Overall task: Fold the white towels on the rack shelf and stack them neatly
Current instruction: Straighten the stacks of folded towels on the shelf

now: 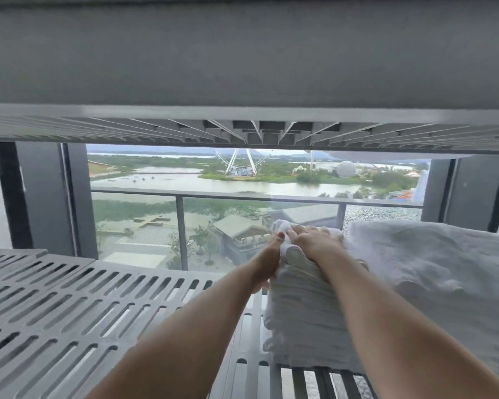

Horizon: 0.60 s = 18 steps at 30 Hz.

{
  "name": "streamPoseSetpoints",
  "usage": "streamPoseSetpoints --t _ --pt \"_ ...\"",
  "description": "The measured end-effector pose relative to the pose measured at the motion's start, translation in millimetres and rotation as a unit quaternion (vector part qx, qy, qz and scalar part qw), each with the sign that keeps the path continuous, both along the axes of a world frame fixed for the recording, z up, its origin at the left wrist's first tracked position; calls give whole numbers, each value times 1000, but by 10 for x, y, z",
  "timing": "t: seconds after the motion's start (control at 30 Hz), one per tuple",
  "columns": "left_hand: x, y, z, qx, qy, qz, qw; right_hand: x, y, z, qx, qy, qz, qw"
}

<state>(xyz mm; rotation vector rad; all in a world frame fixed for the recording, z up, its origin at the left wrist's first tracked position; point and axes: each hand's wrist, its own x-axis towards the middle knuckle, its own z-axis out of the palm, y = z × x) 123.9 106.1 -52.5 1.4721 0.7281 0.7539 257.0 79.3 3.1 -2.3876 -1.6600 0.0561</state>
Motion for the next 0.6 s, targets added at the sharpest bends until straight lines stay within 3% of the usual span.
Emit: streamPoseSetpoints --t 0.2,0.3,0.5,0.6 --pt "25 -154 24 88 -76 38 993 26 -179 -26 61 10 34 997" --pt "53 -139 62 161 -43 90 982 37 -366 72 126 -2 48 991" --pt "118 -135 133 15 -101 35 994 -84 -783 58 157 -22 31 987" --pt "140 -196 129 -12 -113 18 993 -150 -879 -63 169 -20 33 985"
